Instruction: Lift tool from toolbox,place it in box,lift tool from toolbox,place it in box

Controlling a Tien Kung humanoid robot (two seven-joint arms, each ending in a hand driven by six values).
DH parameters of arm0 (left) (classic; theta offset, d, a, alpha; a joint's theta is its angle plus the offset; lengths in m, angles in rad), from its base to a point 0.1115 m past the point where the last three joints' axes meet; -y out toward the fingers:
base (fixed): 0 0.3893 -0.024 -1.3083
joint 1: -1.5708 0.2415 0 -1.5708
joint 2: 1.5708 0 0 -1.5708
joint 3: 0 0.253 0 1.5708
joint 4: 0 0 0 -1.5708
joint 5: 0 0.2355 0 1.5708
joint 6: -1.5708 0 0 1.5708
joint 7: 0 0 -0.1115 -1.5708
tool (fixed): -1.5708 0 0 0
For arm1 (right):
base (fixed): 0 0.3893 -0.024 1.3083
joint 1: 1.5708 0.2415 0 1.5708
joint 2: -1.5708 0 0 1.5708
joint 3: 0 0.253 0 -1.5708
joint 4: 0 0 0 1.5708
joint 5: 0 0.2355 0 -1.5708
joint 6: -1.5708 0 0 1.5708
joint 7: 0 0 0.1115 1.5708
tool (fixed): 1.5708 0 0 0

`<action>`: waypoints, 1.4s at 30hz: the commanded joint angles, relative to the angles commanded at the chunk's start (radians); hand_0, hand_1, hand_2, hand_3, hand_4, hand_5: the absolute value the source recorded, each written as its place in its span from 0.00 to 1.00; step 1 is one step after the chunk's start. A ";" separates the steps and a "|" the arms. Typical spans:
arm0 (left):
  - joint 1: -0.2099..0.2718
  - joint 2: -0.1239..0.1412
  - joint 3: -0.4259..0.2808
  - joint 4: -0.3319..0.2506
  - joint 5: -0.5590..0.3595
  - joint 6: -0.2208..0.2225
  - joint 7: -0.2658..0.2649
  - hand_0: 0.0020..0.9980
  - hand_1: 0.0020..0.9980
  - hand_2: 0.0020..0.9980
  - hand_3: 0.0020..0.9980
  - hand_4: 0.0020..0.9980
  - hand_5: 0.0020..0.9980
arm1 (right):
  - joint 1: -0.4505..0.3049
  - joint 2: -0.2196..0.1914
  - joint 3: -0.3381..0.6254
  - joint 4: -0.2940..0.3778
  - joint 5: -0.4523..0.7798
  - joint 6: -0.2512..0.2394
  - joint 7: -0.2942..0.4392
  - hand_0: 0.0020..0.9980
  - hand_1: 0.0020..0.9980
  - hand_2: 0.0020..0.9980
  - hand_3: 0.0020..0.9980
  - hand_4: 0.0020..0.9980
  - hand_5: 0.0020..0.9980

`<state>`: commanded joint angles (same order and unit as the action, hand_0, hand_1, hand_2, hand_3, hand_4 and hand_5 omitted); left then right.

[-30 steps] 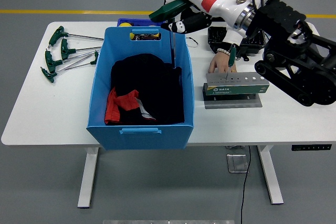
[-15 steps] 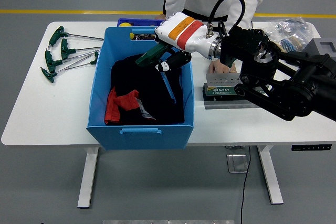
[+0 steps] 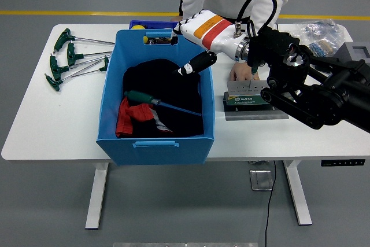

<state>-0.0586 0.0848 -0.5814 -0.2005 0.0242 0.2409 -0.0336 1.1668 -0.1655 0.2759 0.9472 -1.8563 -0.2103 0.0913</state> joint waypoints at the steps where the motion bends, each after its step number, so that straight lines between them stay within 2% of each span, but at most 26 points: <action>1: 0.000 0.000 -0.001 0.000 0.002 0.000 0.000 0.69 0.78 0.85 0.86 1.00 0.74 | -0.001 -0.001 0.000 -0.001 0.001 0.001 0.000 0.62 0.64 0.72 0.62 1.00 0.69; 7: 0.002 0.000 0.001 0.000 0.000 -0.001 -0.001 0.69 0.78 0.84 0.86 1.00 0.74 | -0.012 -0.010 0.010 -0.005 0.006 0.010 -0.002 0.63 0.65 0.72 0.62 1.00 0.69; 15: -0.001 0.001 0.023 0.000 -0.028 -0.006 -0.009 0.69 0.78 0.84 0.86 1.00 0.75 | -0.034 -0.053 0.046 -0.044 -0.029 0.027 -0.010 0.63 0.65 0.72 0.62 1.00 0.70; 19: 0.001 0.000 0.028 0.002 -0.037 -0.008 -0.011 0.69 0.78 0.84 0.86 1.00 0.75 | -0.046 -0.079 0.050 -0.083 -0.080 0.063 -0.008 0.64 0.66 0.72 0.63 1.00 0.72; 22: 0.004 -0.002 0.023 0.003 -0.033 -0.007 -0.011 0.69 0.78 0.84 0.86 1.00 0.75 | -0.047 -0.075 0.035 -0.125 -0.098 0.084 0.000 0.64 0.66 0.72 0.63 1.00 0.72; 23: 0.005 -0.002 0.022 0.003 -0.031 -0.007 -0.010 0.69 0.77 0.84 0.85 1.00 0.75 | -0.047 -0.071 0.021 -0.142 -0.100 0.086 0.010 0.69 0.70 0.75 0.64 1.00 0.73; 28: 0.004 -0.004 0.021 0.002 -0.029 -0.006 -0.007 0.69 0.77 0.84 0.85 1.00 0.75 | -0.050 -0.059 -0.039 -0.179 -0.102 0.090 0.045 0.69 0.70 0.75 0.64 1.00 0.73; 29: 0.003 -0.004 0.021 0.002 -0.029 -0.006 -0.007 0.69 0.77 0.84 0.85 1.00 0.75 | -0.050 -0.058 -0.049 -0.185 -0.103 0.092 0.048 0.73 0.71 0.75 0.58 1.00 0.74; 34: 0.000 -0.003 0.028 0.002 -0.035 -0.007 -0.010 0.69 0.77 0.84 0.85 1.00 0.75 | -0.051 -0.054 -0.084 -0.222 -0.111 0.098 0.055 0.73 0.71 0.75 0.58 1.00 0.74; 35: 0.000 -0.003 0.030 0.002 -0.037 -0.007 -0.010 0.69 0.77 0.84 0.85 1.00 0.75 | -0.051 -0.054 -0.088 -0.229 -0.111 0.097 0.056 0.74 0.65 0.68 0.50 1.00 0.74; 40: -0.002 -0.003 0.034 0.001 -0.042 -0.006 -0.012 0.69 0.77 0.84 0.85 1.00 0.75 | -0.050 -0.052 -0.111 -0.267 -0.105 0.099 0.063 0.74 0.65 0.68 0.50 1.00 0.74; 41: -0.002 -0.003 0.035 0.001 -0.042 -0.006 -0.012 0.69 0.77 0.84 0.85 1.00 0.75 | -0.050 -0.051 -0.115 -0.274 -0.105 0.099 0.064 0.74 0.61 0.63 0.46 1.00 0.75; 42: -0.002 -0.003 0.035 0.001 -0.042 -0.006 -0.012 0.69 0.77 0.84 0.85 1.00 0.75 | -0.050 -0.051 -0.118 -0.279 -0.104 0.100 0.064 0.74 0.61 0.63 0.46 1.00 0.75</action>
<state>-0.0606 0.0821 -0.5465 -0.1995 -0.0179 0.2349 -0.0455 1.1166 -0.2163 0.1577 0.6677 -1.9607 -0.1102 0.1551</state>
